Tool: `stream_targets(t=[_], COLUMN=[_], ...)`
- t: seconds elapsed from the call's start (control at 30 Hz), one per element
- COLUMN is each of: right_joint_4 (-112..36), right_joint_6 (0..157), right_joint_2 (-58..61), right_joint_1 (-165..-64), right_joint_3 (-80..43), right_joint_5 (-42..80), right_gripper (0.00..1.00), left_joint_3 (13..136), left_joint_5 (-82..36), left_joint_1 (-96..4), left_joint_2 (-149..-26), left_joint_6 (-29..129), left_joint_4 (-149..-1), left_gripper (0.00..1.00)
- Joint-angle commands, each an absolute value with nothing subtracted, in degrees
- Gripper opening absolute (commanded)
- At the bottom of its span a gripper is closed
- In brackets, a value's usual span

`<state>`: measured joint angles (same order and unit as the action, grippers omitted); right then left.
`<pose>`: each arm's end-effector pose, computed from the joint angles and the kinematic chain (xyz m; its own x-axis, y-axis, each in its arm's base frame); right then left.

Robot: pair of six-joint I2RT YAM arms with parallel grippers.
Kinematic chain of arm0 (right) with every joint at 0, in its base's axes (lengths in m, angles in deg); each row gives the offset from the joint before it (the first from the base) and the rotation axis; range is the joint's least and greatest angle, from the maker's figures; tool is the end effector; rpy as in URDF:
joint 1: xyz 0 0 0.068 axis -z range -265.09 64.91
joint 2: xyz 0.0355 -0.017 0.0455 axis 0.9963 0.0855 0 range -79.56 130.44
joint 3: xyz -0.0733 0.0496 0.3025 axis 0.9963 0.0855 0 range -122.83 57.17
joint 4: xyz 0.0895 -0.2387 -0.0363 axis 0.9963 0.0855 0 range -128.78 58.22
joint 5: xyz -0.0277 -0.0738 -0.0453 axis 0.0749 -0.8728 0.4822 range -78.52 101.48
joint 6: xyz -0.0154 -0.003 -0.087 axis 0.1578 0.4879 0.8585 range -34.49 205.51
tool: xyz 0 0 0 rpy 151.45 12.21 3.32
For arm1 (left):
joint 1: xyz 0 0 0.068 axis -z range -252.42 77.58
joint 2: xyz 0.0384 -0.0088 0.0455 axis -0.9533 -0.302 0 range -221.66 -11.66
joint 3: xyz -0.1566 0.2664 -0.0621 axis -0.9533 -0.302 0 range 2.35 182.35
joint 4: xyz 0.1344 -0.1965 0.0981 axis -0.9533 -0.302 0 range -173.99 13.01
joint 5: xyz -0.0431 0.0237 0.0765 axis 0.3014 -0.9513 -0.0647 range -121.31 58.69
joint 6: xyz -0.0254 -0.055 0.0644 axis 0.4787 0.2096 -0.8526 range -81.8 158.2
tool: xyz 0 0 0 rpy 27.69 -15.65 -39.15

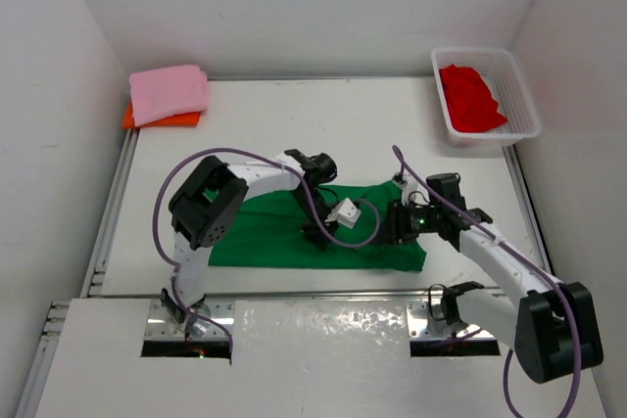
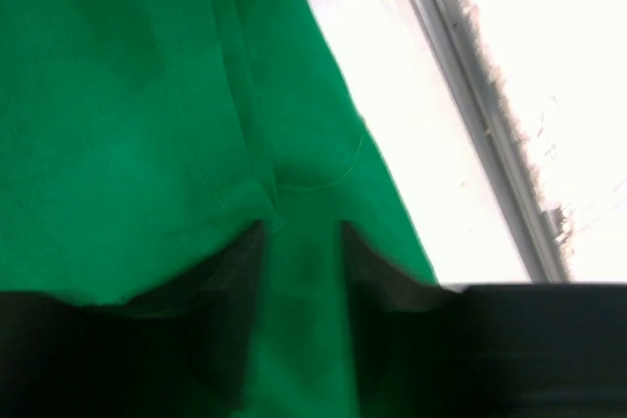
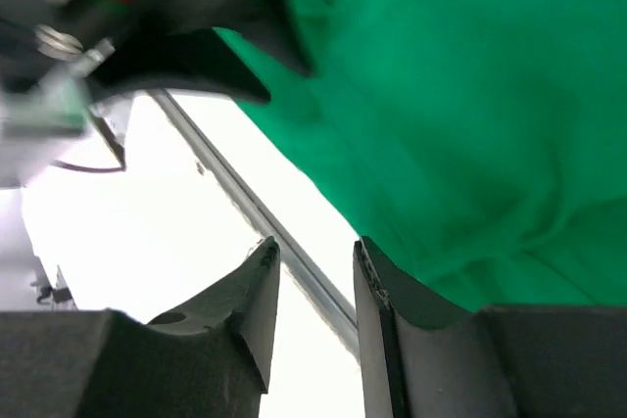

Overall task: Fold and stack the t-shirts
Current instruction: Fold the other side of the tshirt into a rectangle

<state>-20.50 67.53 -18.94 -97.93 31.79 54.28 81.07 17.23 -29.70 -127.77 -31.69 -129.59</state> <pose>0.1623 0.0918 0.1857 -0.9176 0.0232 -0.3969 -0.2877 0.6502 0.7032 0.2415 -0.3032 0.1650 0.1691 0.6901 -0.7037 0.8444 -0.4697 -0.2577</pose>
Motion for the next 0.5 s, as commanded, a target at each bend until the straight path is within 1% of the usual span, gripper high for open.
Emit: stream_targets(t=[0.0,0.03,0.1,0.13,0.17,0.23,0.3,0.37,0.47], right_joint_4=[-26.8,-28.1,-27.9,-27.4,-26.6,-26.3,-26.5,-25.0,-24.5], right_joint_6=[64.9,63.7,61.8,60.6,59.5,56.2,53.4,52.6,52.3], right_joint_2=[-20.7,-20.4,-19.3,-19.2,-19.2,-19.2,-17.8,-15.2,-9.1], right_joint_1=[-97.9,-97.9,-97.9,-97.8,-97.6,-96.9,-95.7,-94.1,-92.2], right_joint_3=[31.2,31.4,29.9,29.1,28.4,26.2,23.4,21.3,18.6], right_joint_5=[57.1,54.8,45.3,40.3,30.3,22.8,15.5,13.2,13.1], right_gripper=[0.34,0.34,0.33,0.33,0.33,0.33,0.33,0.33,0.34], left_joint_3=[81.5,81.7,82.1,82.5,82.9,85.3,87.7,91.6,95.2], left_joint_5=[16.0,16.0,16.5,16.9,17.3,19.4,21.2,23.0,22.7], left_joint_1=[-29.5,-29.5,-29.5,-29.6,-29.7,-30.5,-31.4,-33.0,-36.1], left_joint_2=[-124.9,-124.7,-124.5,-124.2,-124.1,-123.7,-123.0,-122.4,-120.8], left_joint_6=[-36.5,-34.3,-31.5,-27.3,-25.5,-20.5,-18.9,-18.2,-19.9], left_joint_4=[-130.5,-128.9,-126.9,-124.5,-123.7,-123.3,-125.1,-129.4,-136.5], left_gripper=[0.39,0.51,0.59,0.6,0.6,0.6,0.6,0.6,0.6])
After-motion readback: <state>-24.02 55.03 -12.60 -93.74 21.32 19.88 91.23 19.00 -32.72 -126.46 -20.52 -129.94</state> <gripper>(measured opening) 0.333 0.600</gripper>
